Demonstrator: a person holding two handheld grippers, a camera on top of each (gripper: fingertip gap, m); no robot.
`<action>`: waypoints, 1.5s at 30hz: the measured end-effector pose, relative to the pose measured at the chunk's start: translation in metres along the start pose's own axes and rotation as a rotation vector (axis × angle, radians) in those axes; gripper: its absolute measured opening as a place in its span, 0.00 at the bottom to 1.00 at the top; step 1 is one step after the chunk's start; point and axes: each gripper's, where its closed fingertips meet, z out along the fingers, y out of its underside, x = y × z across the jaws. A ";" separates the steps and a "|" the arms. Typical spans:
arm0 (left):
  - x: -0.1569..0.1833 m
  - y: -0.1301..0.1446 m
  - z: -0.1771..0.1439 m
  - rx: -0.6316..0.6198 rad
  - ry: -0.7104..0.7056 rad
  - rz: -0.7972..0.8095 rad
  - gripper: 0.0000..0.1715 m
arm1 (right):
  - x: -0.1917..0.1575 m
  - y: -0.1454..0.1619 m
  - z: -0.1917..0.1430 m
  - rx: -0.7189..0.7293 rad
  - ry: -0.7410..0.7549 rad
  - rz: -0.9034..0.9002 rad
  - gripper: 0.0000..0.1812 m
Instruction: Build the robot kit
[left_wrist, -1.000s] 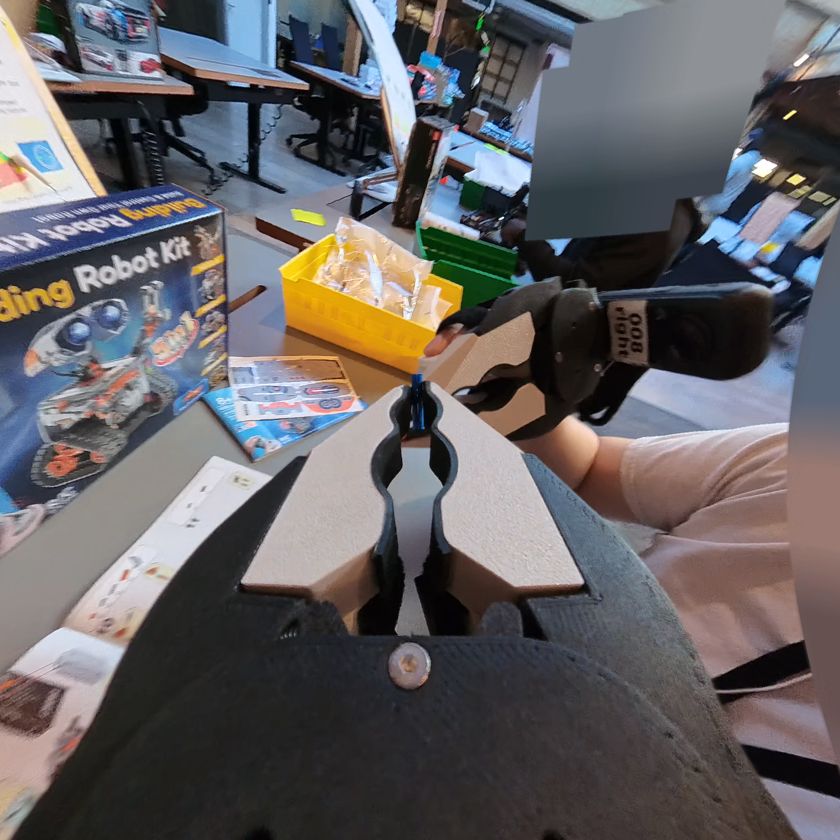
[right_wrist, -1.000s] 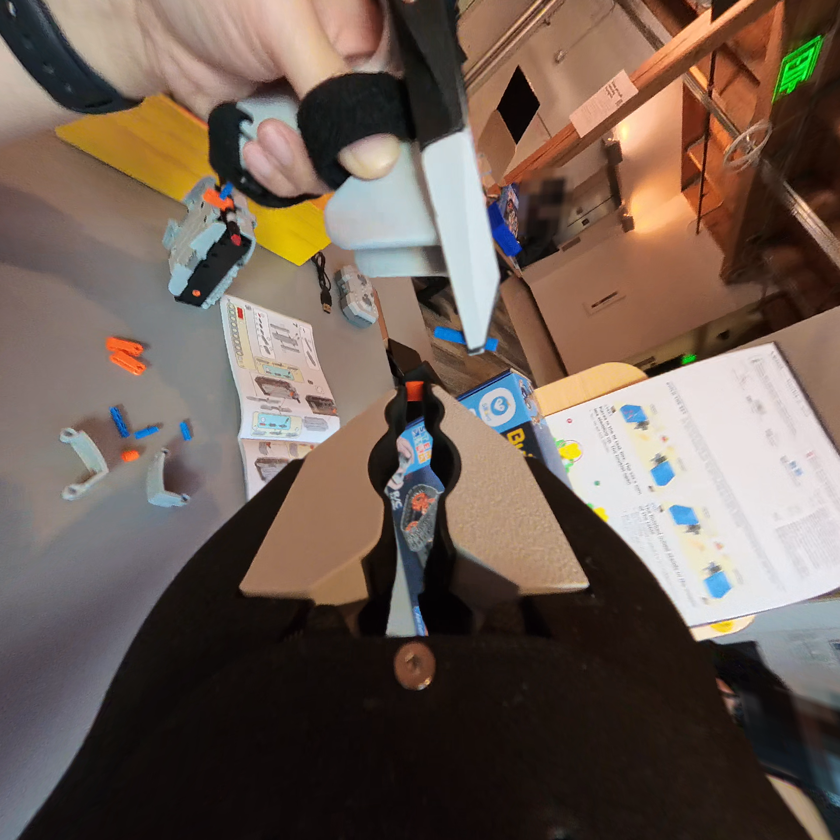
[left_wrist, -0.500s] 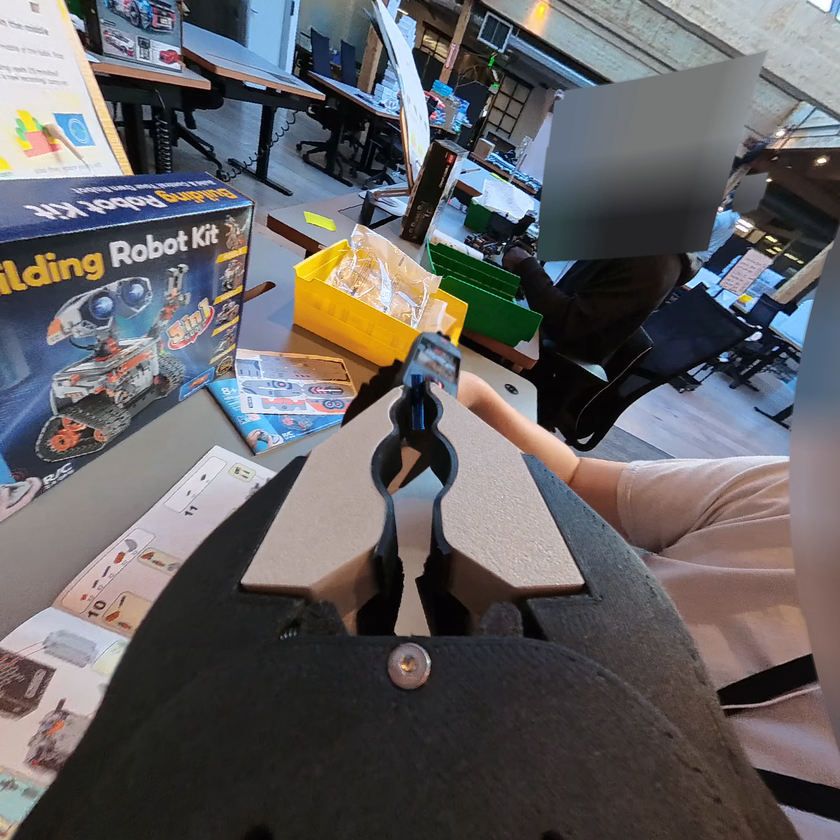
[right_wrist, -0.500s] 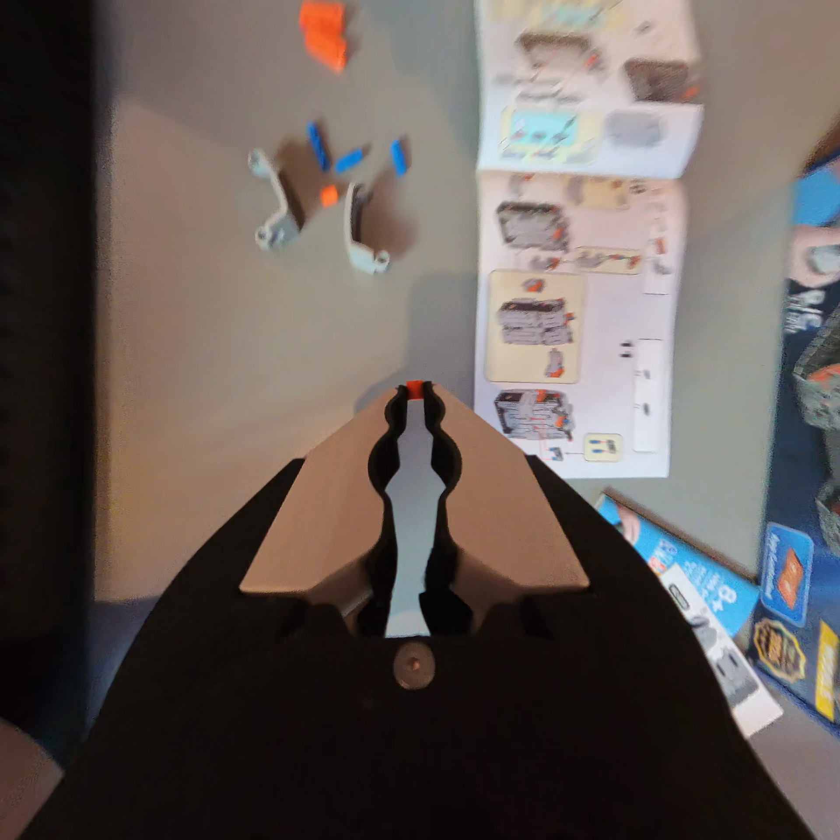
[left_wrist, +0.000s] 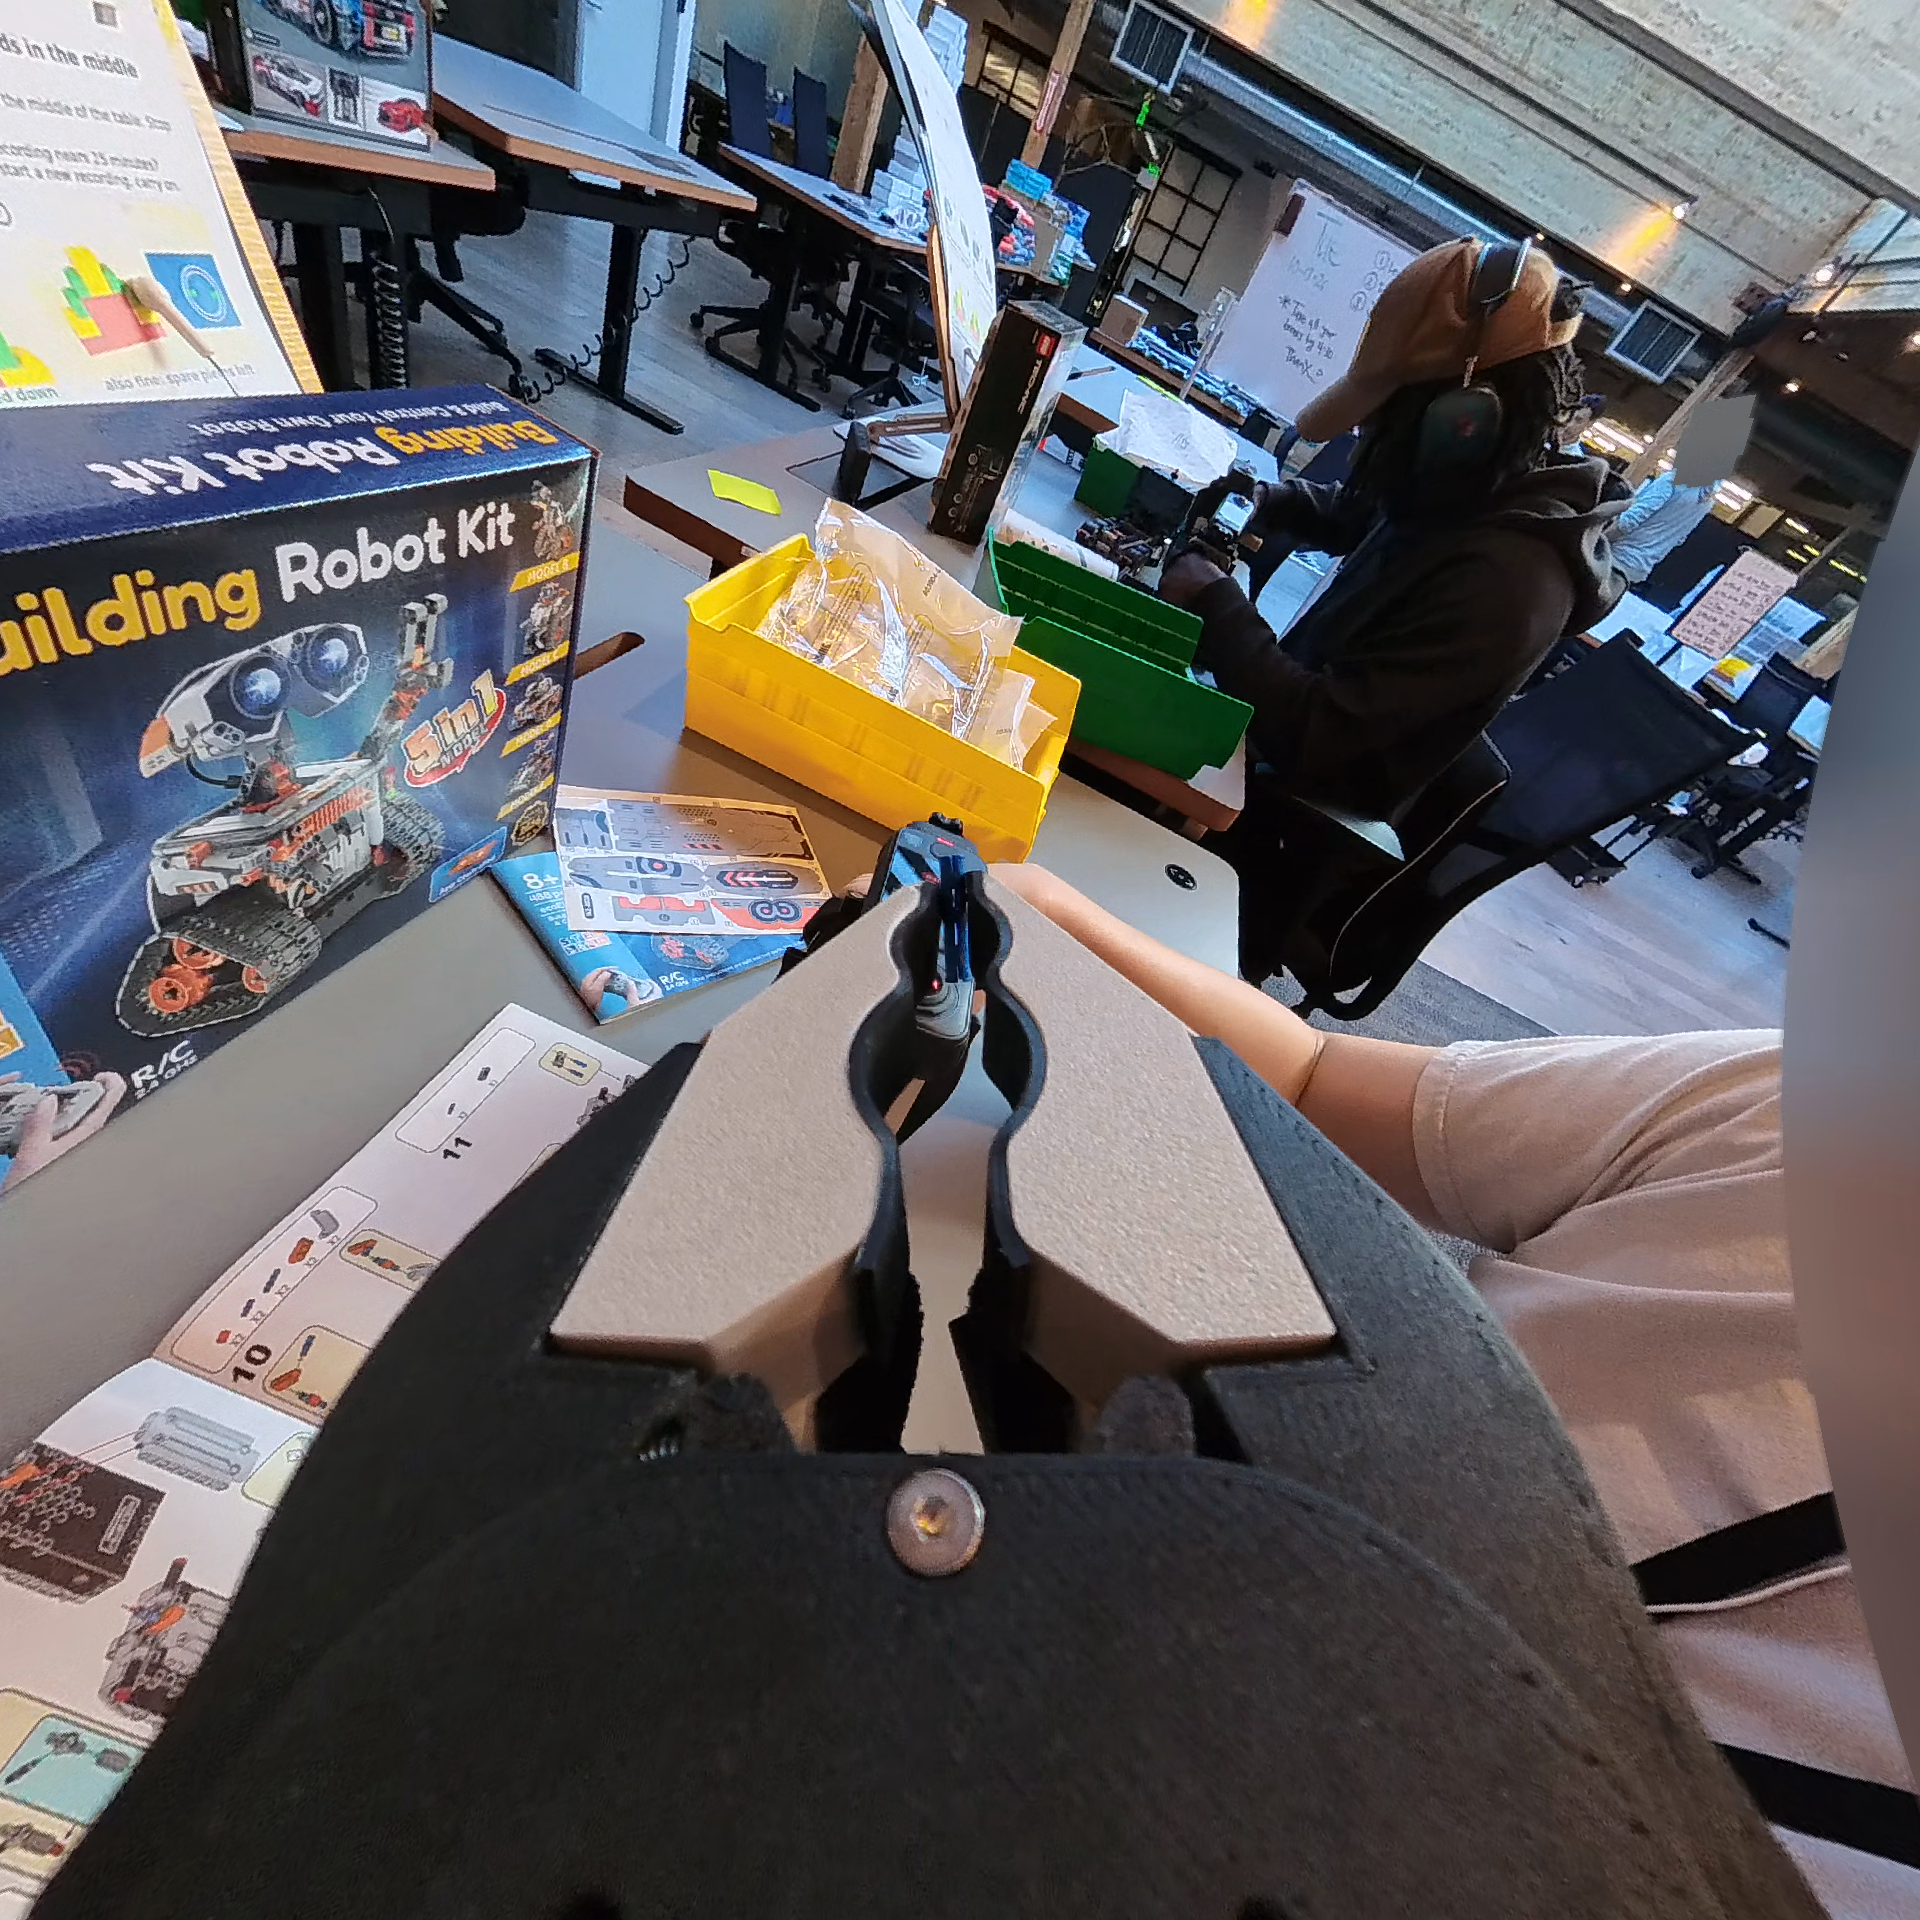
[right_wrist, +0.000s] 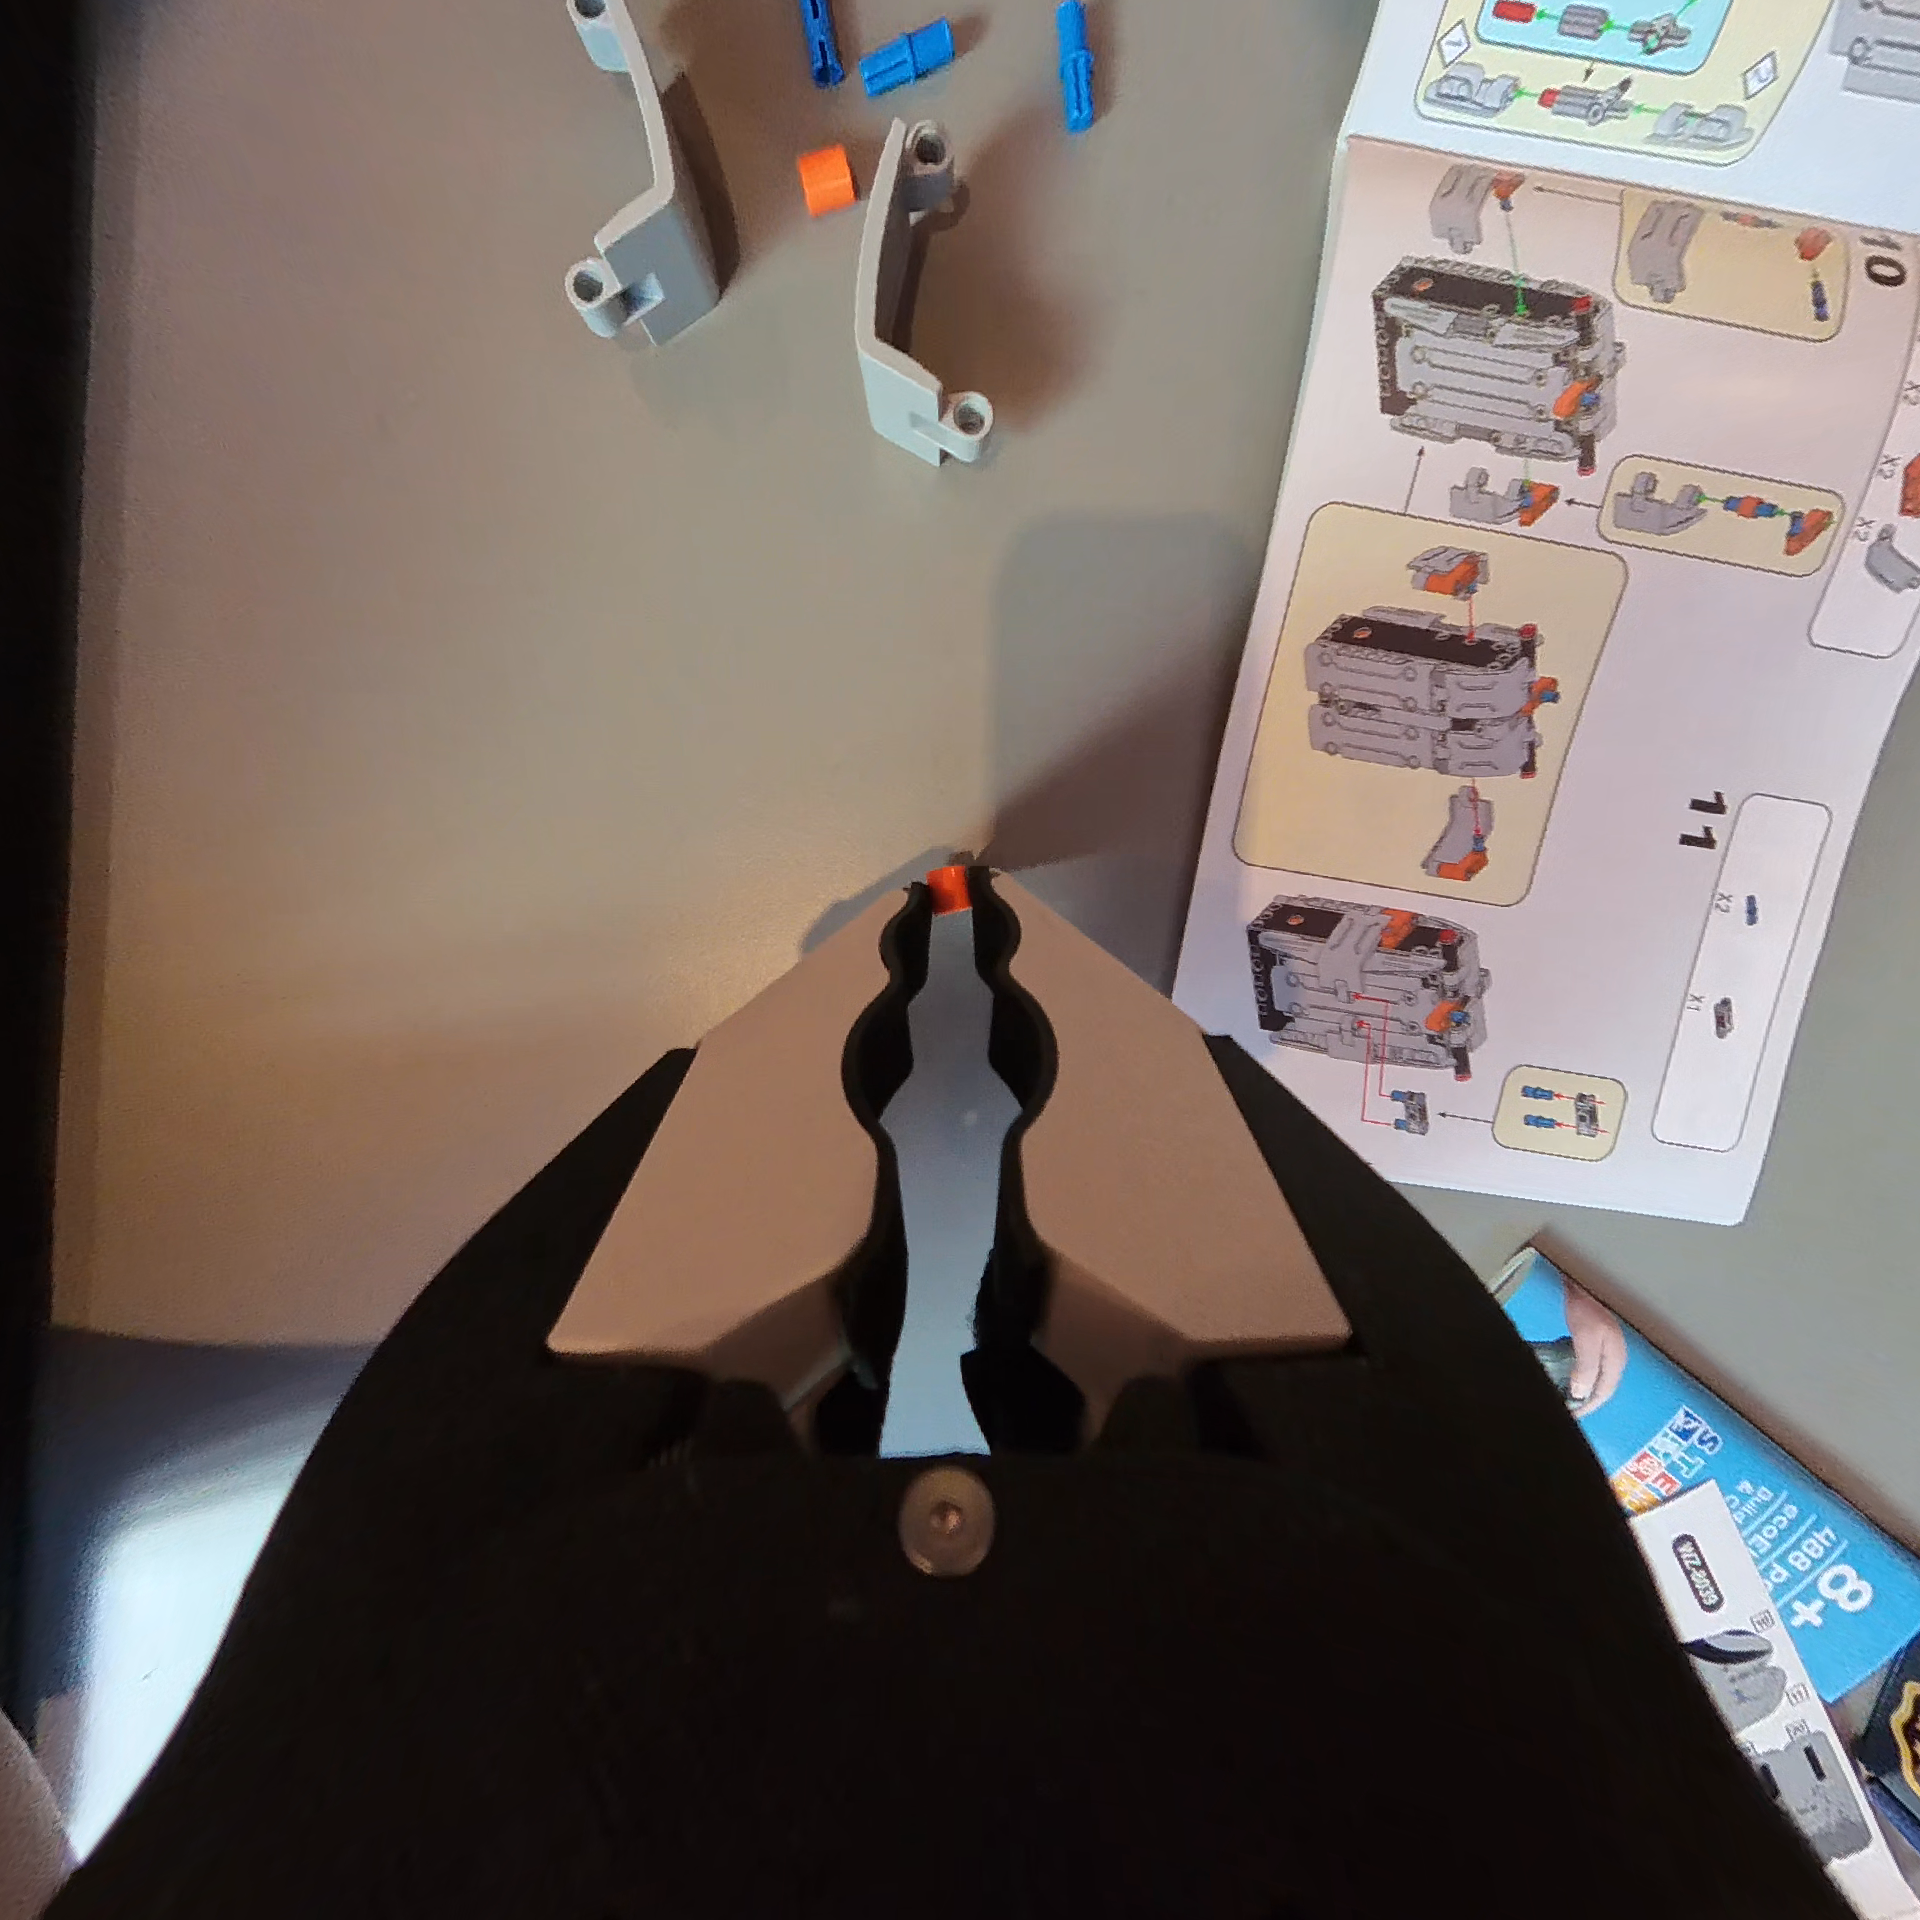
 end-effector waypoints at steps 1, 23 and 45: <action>0.000 0.000 0.000 -0.002 0.001 0.000 0.02 | 0.001 0.000 0.000 -0.001 0.005 -0.001 0.04; 0.002 -0.022 0.005 0.178 0.111 -0.085 0.01 | 0.052 -0.087 -0.147 0.576 0.583 -0.057 0.18; 0.019 -0.026 0.031 0.292 0.294 -0.239 0.02 | 0.012 -0.162 -0.254 0.901 1.273 -0.282 0.06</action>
